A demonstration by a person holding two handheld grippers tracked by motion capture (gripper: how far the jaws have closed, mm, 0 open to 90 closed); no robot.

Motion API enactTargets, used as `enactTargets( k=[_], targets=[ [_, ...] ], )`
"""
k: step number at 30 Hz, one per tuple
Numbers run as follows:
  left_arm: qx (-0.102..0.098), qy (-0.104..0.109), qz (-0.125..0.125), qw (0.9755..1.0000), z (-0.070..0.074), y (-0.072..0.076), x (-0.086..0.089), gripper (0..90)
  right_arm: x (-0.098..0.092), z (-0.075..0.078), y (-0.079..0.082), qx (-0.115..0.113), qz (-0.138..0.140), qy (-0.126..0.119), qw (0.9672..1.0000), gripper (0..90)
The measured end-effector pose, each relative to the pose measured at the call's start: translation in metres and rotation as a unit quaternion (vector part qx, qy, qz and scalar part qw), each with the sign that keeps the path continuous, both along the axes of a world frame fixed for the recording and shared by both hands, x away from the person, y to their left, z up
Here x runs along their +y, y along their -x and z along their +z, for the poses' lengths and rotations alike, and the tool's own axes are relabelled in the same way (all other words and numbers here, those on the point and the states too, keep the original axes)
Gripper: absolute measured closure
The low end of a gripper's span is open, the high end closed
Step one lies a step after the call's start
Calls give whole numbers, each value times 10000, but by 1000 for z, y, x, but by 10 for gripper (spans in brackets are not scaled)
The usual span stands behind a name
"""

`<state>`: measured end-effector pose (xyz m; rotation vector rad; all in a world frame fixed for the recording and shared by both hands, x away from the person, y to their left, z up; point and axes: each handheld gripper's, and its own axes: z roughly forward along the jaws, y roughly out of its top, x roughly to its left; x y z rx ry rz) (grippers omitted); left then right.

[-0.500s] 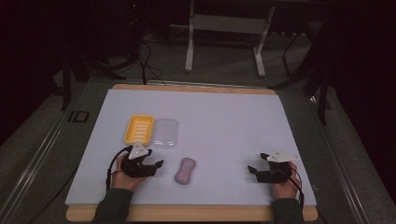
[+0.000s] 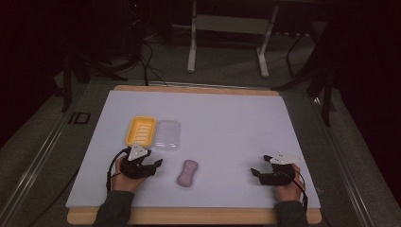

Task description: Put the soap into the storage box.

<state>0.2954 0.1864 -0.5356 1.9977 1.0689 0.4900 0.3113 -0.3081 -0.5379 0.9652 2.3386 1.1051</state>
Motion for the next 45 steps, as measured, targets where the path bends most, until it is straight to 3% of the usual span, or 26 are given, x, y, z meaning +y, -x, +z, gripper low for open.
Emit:
enactTargets(
  k=[4,11,15,23,30,45],
  targets=[
    [7,-96,23,10000,1,0,-2,396,1,0,0,-21,2,80,10000,200],
    [0,-52,29,10000,7,2,-5,396,0,0,1,-38,-2,37,10000,197],
    [24,-275,248,9993,9,0,-7,416,0,0,0,-27,2,32,10000,194],
    [29,-184,125,9997,14,1,-9,415,0,0,1,-31,-1,2,10000,191],
    [60,-249,-41,9997,19,1,-16,414,0,0,1,-44,-7,9,10000,187],
    [91,-306,-91,9994,30,5,-26,412,-1,1,2,-100,1,-12,9999,183]
  ],
)
